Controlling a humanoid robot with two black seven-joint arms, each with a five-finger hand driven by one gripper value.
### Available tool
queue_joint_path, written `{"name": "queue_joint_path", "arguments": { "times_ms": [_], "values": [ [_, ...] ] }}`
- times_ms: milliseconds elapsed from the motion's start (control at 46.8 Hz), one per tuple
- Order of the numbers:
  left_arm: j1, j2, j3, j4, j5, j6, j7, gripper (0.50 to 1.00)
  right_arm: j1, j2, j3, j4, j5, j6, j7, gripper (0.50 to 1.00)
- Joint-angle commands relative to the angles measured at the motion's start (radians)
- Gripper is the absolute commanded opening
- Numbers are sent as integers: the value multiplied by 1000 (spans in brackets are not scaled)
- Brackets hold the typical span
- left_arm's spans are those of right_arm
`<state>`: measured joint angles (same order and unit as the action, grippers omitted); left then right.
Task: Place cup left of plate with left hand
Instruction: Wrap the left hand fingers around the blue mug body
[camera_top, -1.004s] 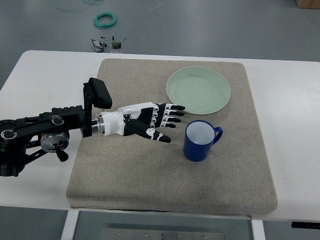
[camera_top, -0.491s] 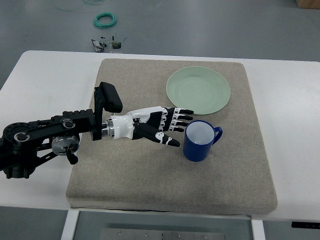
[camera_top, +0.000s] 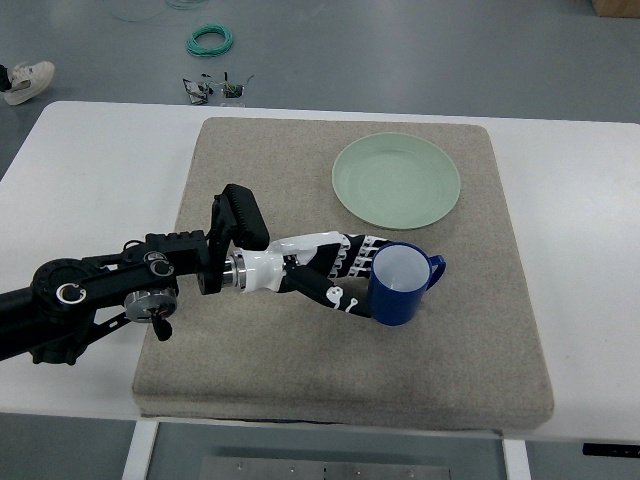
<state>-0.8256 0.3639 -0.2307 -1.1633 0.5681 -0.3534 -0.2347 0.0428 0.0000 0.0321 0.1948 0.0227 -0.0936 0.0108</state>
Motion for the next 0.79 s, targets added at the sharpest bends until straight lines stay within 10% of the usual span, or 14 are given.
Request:
{"name": "queue_joint_path", "arguments": {
  "times_ms": [0,769],
  "values": [
    [0,-13,-2,19,-2,7,-2,994,0,0,0,0,-1,0,1,934],
    [19,-91,-19,103,-2,5,-86,994,0,0,0,0,-1,0,0,934]
  ]
}}
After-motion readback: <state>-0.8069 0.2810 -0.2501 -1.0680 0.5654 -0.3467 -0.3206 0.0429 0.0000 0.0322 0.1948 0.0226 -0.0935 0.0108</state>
